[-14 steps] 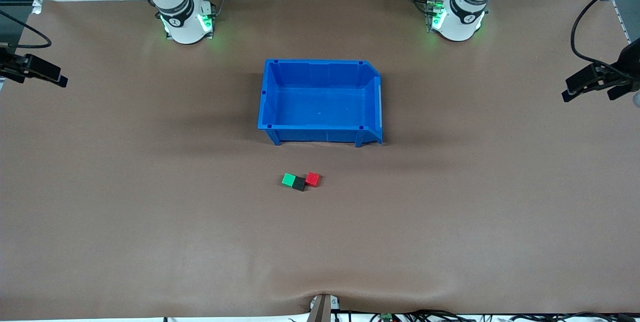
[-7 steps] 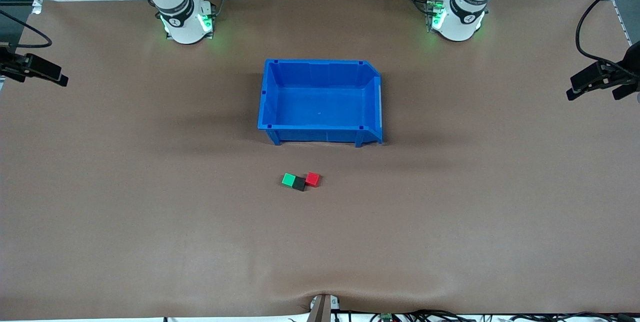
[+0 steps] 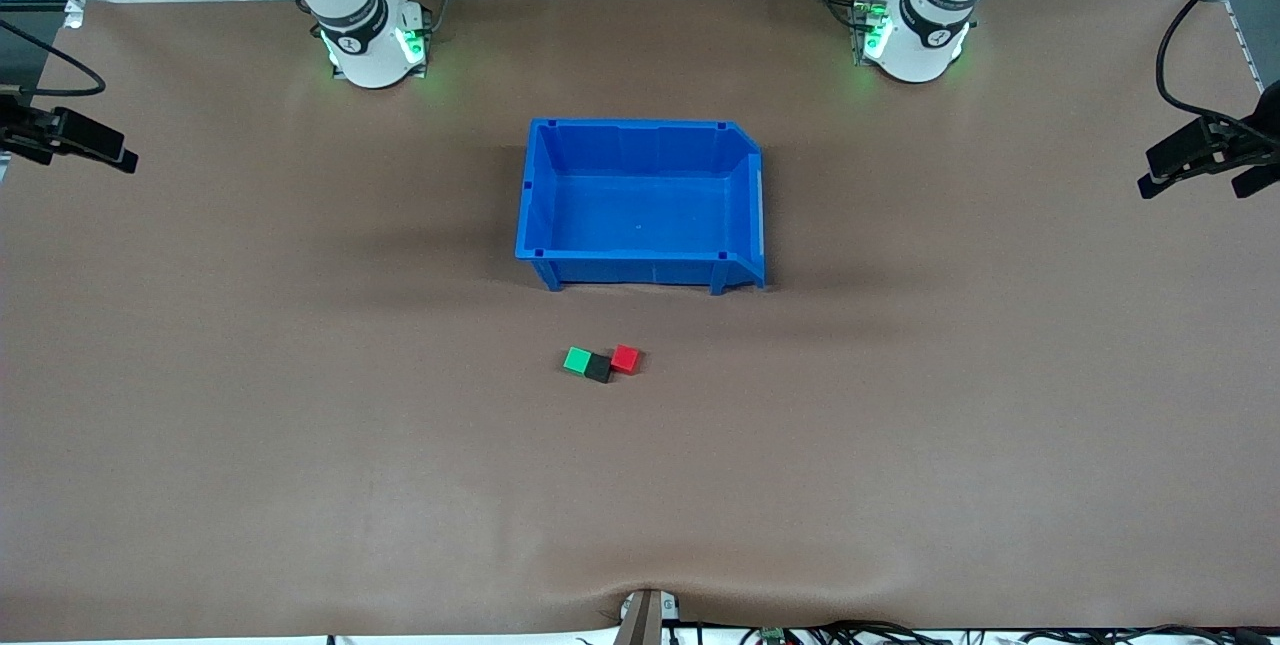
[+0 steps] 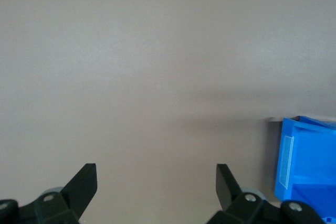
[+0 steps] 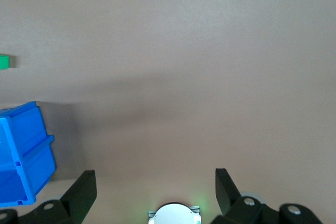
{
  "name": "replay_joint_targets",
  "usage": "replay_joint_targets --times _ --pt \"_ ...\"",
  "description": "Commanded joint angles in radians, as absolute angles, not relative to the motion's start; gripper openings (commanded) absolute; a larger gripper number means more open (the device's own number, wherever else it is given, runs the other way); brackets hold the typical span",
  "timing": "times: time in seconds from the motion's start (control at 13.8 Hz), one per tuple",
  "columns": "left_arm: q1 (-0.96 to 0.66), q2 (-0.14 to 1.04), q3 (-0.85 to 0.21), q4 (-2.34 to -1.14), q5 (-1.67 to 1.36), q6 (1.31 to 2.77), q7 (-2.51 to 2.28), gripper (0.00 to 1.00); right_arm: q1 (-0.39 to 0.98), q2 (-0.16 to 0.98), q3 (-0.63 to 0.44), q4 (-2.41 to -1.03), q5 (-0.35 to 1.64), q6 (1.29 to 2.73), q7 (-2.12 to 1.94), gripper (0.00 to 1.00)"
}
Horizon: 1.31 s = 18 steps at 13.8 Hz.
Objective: Attach green and red cubes to black cube
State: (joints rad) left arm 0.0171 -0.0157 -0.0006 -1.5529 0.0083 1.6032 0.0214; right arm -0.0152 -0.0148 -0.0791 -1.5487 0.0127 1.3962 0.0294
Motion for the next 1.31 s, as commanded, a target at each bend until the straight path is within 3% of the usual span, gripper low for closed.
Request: replay_joint_targets --times 0.0,1.23 --pt "0.012 0.002 -0.023 -1.523 0.029 1.578 0.008 1.00 -0.025 -0.011 -0.066 -1.543 0.009 1.391 0.034 1.00" --pt "0.012 -0.003 -0.026 -1.523 0.032 1.552 0.000 1.00 -0.020 -0.008 -0.063 -1.543 0.015 1.382 0.029 1.00"
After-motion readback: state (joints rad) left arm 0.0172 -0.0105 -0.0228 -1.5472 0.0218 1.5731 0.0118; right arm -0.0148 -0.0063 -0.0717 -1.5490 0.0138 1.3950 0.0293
